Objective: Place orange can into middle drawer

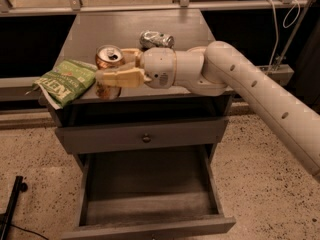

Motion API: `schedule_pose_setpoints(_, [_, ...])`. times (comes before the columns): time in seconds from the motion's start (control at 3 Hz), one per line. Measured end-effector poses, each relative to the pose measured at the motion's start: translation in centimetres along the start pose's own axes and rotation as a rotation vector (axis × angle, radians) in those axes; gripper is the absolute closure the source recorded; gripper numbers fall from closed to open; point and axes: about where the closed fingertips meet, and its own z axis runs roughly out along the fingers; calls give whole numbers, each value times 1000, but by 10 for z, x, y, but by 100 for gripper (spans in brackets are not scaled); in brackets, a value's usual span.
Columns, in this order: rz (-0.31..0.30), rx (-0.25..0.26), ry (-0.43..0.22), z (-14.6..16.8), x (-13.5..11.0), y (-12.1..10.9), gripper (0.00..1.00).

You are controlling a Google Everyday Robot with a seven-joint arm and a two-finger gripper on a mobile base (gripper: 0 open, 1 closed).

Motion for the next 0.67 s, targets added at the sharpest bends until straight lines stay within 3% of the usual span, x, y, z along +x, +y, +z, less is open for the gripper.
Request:
schedule_pose_setpoints(0.33, [52, -27, 59, -18, 4, 42, 100])
schedule_pose_setpoints(0.67, [252, 56, 221, -80, 90, 95, 100])
